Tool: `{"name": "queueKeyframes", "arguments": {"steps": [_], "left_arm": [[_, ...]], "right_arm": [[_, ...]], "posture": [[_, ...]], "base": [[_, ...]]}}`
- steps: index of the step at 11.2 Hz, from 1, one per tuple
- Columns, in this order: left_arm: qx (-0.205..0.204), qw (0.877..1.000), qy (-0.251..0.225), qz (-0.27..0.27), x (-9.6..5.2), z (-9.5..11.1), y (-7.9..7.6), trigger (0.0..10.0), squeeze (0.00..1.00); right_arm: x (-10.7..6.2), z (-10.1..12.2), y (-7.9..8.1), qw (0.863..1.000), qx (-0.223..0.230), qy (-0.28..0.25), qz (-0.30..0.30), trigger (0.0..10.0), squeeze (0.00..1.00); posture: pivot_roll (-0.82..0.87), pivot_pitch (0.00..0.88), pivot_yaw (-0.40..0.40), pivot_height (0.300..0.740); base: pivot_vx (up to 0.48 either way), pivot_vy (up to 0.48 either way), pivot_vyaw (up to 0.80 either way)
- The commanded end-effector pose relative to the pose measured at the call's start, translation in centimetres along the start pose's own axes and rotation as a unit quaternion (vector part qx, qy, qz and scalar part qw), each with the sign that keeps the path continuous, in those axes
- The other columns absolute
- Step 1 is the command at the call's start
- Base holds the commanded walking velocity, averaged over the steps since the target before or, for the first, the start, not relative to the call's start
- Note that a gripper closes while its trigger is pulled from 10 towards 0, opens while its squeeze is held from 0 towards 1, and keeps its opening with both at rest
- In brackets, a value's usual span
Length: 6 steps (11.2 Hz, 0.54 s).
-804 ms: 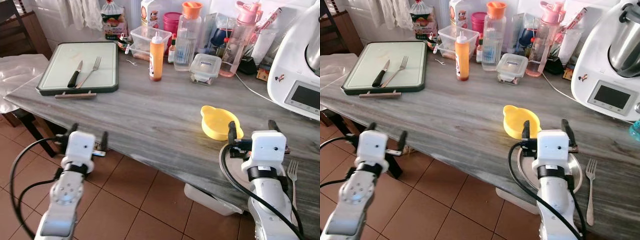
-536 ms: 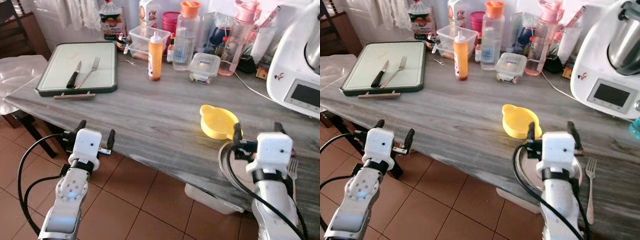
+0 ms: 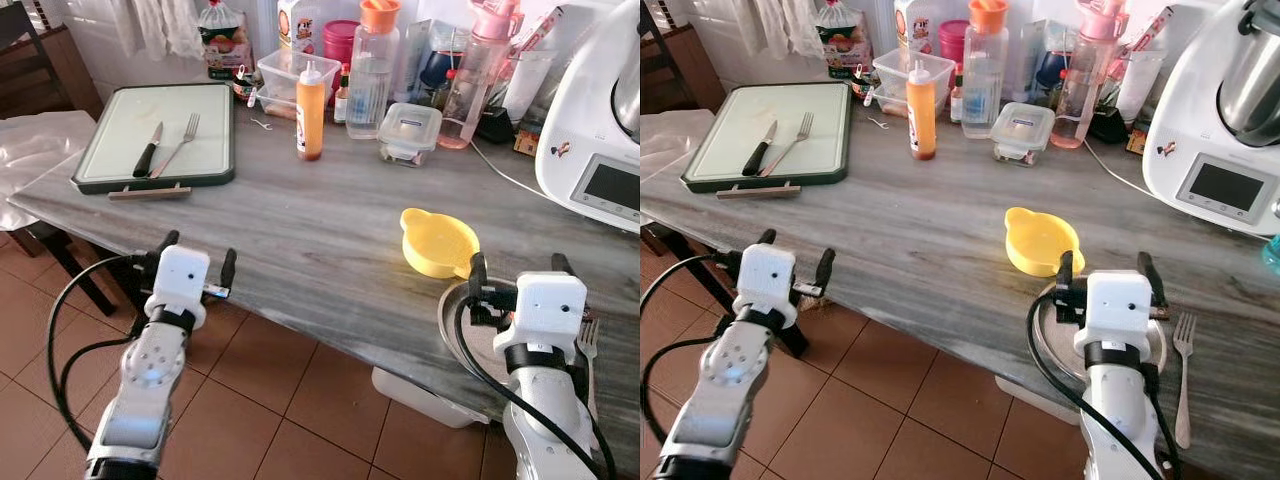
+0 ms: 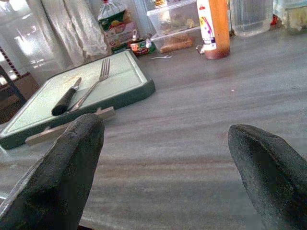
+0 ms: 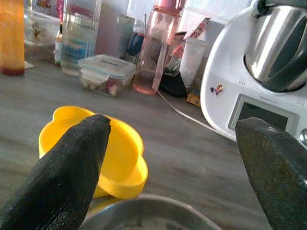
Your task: Setting the table
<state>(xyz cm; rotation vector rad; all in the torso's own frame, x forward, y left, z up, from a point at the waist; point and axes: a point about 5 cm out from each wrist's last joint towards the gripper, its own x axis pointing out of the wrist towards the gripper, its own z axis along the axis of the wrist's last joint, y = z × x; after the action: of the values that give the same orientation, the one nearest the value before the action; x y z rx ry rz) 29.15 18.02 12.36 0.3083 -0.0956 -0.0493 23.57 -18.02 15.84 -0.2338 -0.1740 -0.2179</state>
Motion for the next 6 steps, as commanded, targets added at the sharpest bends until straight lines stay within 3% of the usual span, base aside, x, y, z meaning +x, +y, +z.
{"name": "queueKeyframes", "arguments": {"steps": [1,3,6], "left_arm": [[0.003,1.0,-0.006,0.01,0.4,0.7,0.1,10.0,0.0],[0.006,1.0,-0.004,0.011,0.5,0.6,0.0,10.0,0.0],[0.03,0.999,0.0,0.028,0.2,0.3,1.2,10.0,0.0]], "right_arm": [[0.2,0.5,0.0,1.0,-0.005,-0.015,0.006,10.0,0.0],[0.2,0.0,-0.4,1.0,-0.011,-0.009,-0.004,10.0,0.0],[0.1,0.2,-1.1,1.0,-0.01,-0.01,-0.024,10.0,0.0]], "posture": [[0.15,0.058,-0.006,0.74],[0.15,0.066,0.0,0.74],[0.14,0.057,-0.001,0.74]], "base": [[0.0,0.0,0.0],[0.0,0.0,0.0],[0.0,0.0,0.0]]}}
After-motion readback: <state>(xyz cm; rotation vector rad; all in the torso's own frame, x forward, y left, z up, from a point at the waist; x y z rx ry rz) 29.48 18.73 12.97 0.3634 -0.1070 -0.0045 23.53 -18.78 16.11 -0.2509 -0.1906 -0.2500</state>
